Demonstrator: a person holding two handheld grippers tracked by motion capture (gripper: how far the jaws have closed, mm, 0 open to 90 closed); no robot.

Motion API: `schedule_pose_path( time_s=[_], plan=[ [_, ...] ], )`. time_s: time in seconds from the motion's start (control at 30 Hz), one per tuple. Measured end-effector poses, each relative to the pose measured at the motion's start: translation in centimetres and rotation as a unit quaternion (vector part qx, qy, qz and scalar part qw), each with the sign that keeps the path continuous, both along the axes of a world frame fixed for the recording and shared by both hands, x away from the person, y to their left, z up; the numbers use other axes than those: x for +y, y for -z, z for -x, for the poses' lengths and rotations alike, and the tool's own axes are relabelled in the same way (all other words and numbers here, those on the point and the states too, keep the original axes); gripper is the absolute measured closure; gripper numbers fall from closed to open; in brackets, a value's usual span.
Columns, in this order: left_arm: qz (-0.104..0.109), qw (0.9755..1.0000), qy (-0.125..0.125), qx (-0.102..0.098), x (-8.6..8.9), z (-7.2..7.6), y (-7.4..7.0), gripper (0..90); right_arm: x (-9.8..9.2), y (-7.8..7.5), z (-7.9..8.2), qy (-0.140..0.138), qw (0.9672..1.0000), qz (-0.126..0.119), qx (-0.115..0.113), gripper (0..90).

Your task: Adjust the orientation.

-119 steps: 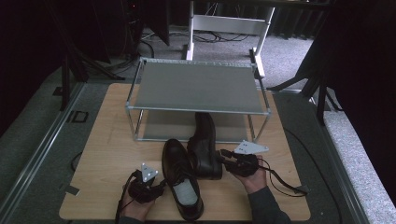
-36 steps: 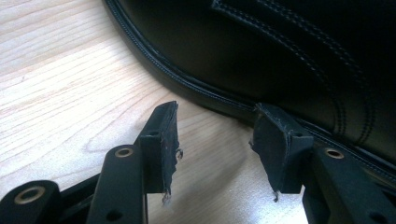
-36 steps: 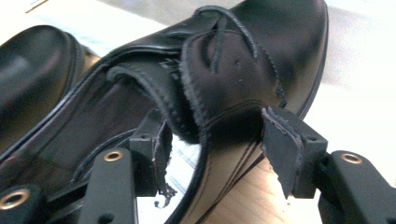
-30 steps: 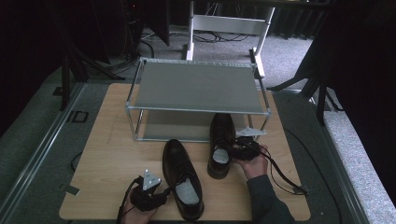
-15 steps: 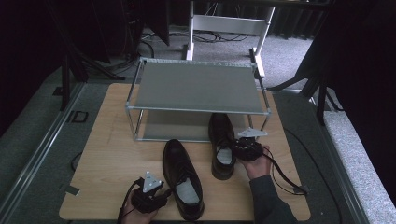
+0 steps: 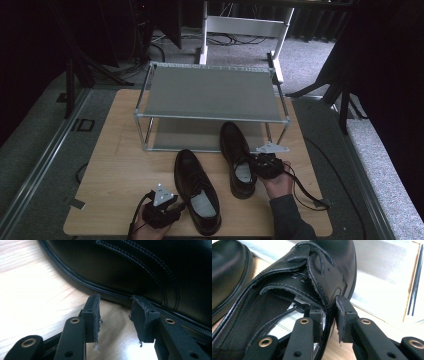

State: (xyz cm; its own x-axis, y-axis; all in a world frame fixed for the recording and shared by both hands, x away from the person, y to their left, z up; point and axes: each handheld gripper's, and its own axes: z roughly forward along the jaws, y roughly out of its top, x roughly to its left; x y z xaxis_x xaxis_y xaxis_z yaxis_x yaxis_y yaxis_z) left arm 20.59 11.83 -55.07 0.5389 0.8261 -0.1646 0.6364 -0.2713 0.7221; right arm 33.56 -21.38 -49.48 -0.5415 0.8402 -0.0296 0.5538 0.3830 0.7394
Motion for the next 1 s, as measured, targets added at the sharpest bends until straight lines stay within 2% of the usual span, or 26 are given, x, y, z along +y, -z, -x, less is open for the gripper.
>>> schedule_pose_path(
  time_s=[0.2,0.47,0.77,0.87,1.0],
  plan=[
    [-0.001,0.9998,0.017,-0.005,-1.2,-0.4,0.1,59.6,-0.1,-0.1,1.2,-0.014,0.9999,0.004,0.004,76.7],
    [0.004,0.9993,0.038,-0.004,-2.5,-1.2,0.0,59.0,0.2,-0.2,1.7,-0.018,0.9998,0.003,0.011,76.7],
    [0.006,0.9992,0.039,-0.004,-2.9,-1.7,0.1,58.9,0.3,-0.1,2.0,-0.033,0.9992,-0.011,0.019,77.2],
    [0.008,0.9992,0.039,-0.004,-3.0,-1.8,0.1,59.0,0.4,-0.1,2.0,-0.036,0.9991,-0.009,0.019,77.6],
    [0.014,0.9991,0.039,-0.002,-3.0,-2.0,0.2,59.0,0.4,-0.2,1.7,-0.055,0.9977,-0.022,0.033,79.2]
  ],
)
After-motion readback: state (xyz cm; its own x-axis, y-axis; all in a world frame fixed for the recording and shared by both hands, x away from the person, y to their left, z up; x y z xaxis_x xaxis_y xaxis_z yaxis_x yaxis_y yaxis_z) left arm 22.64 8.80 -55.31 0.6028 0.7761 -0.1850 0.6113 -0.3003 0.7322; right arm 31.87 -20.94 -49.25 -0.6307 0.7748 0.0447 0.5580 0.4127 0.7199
